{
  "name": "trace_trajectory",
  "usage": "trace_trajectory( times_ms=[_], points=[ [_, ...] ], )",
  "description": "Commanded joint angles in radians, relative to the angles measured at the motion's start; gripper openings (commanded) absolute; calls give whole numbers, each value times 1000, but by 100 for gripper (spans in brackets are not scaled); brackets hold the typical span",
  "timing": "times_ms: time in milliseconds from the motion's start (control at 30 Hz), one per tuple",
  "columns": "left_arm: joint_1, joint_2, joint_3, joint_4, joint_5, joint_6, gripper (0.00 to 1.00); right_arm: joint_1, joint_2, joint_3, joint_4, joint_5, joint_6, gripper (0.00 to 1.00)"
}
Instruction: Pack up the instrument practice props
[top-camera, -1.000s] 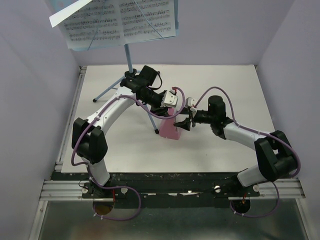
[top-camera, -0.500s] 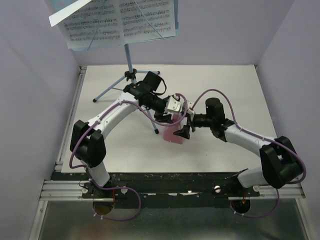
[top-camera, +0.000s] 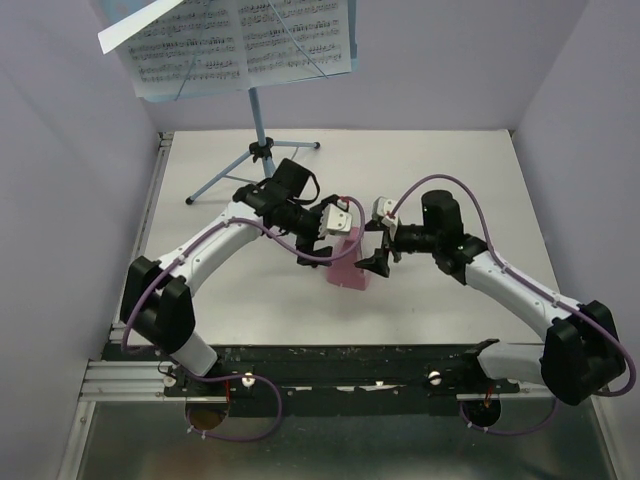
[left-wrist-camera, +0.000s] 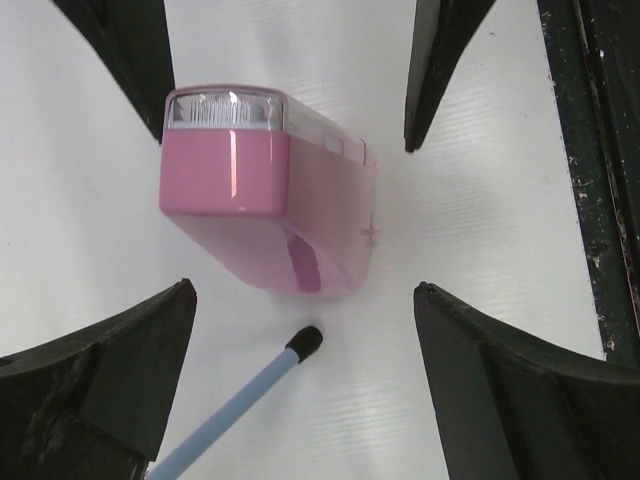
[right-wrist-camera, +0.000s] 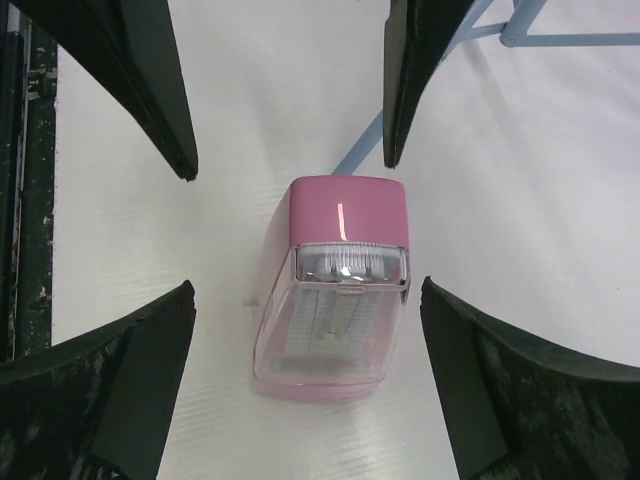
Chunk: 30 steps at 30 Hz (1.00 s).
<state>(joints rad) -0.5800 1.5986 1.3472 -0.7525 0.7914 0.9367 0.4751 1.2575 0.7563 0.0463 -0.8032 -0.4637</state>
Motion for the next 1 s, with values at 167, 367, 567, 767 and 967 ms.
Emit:
trace_trajectory(
  times_ms=[167,367,567,767,967],
  points=[
    [52,-155,-106,67,-112,-156,99,-36,-46,204,-428,22,-177,100],
    [63,-224,-195,183,-100,-295,99,-47,26,486,-883,1,-525,98],
    [74,-275,-325,500,-112,-501,95,-47,229,815,-1273,39,-641,88],
    [71,-261,-434,746,0,-647,91,-47,322,927,-1382,113,-772,84],
    [66,-240,-404,669,22,-581,86,-49,327,878,-1330,95,-944,84]
  ],
)
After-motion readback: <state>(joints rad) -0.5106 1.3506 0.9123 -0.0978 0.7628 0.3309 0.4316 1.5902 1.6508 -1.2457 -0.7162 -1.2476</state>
